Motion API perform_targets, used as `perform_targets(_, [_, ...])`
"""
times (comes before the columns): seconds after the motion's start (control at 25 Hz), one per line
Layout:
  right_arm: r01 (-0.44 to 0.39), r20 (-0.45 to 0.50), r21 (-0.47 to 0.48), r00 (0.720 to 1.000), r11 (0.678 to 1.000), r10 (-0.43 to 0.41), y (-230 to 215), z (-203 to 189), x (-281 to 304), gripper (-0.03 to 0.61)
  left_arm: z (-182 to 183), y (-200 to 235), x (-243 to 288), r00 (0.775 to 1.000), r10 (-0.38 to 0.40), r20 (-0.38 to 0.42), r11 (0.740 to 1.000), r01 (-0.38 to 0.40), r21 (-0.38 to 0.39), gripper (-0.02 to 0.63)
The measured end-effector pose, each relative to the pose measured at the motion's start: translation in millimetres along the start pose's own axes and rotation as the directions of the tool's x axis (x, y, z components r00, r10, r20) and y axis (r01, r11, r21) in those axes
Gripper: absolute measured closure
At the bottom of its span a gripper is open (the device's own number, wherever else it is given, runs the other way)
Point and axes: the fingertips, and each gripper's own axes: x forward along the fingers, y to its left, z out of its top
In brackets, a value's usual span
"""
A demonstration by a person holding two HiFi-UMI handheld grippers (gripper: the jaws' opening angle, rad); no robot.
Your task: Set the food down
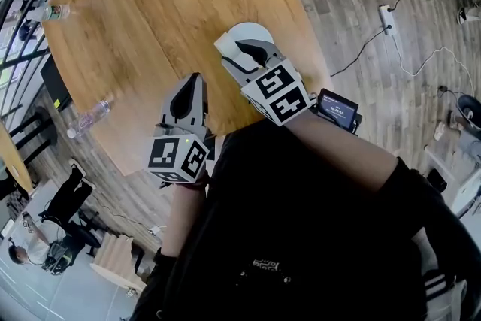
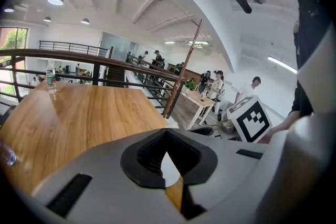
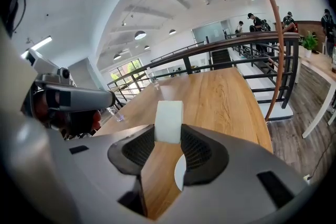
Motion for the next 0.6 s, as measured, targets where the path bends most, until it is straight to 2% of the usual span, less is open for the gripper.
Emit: perform_targets(0.6, [0.024,-0.087,0.005,0.996,1.000,-0.024,-15.6,-30.9,26.5,0.410,-11.8,8.9,-2.4,0.999,0.034,-0.024,0.999,-0.035,-0.023,0.611])
